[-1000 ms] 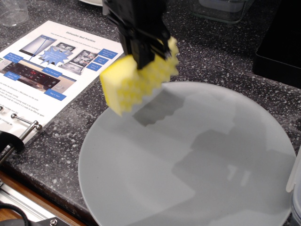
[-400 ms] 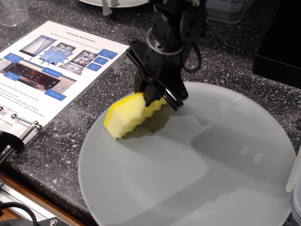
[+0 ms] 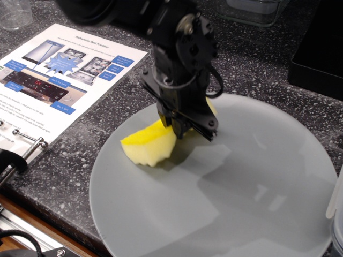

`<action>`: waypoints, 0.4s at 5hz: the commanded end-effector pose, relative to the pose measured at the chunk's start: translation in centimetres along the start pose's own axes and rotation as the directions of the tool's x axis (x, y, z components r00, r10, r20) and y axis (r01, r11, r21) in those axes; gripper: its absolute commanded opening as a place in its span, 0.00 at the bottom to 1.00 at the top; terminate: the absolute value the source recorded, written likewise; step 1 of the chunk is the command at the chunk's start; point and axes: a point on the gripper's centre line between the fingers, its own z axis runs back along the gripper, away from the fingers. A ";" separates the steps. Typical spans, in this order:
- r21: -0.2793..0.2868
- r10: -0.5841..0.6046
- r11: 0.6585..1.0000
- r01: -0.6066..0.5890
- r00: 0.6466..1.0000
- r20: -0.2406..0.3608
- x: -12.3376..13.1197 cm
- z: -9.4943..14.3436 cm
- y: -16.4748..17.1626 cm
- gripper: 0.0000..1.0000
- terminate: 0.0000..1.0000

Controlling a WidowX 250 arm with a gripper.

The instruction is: Pick up sponge and wipe plate

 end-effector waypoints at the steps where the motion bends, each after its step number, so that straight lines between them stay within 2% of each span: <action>1: -0.118 0.043 0.992 -0.036 0.997 0.059 -0.2 1.4 -5.5 0.00 0.00; 2: -0.139 0.048 0.990 -0.039 0.997 0.064 -0.2 1.6 -8.2 0.00 0.00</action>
